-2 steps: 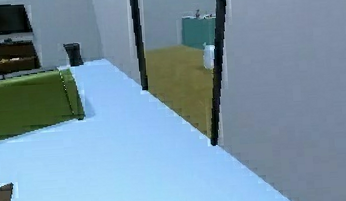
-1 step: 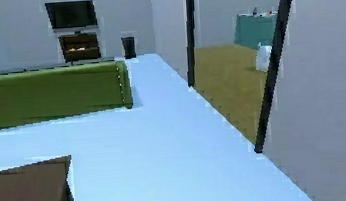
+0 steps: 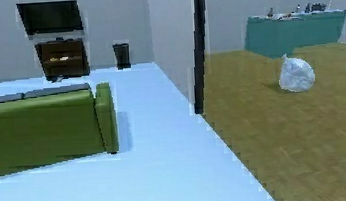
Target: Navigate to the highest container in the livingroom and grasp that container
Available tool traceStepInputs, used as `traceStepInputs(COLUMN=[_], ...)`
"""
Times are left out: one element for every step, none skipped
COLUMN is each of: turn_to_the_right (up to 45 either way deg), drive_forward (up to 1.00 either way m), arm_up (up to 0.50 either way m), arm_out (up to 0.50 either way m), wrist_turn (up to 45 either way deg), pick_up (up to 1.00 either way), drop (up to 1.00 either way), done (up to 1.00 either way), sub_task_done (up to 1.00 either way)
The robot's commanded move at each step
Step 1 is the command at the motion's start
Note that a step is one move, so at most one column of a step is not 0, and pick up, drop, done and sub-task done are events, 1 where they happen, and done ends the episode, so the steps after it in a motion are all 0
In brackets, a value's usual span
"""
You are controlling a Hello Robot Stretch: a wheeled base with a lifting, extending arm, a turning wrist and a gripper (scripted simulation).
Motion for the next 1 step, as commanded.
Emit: traceStepInputs(turn_to_the_right=[0.0], drive_forward=[1.0], arm_up=[0.0], arm_out=[0.0], wrist_turn=[0.0], pick_up=[0.0], drop=[0.0], done=[0.0], sub_task_done=[0.0])
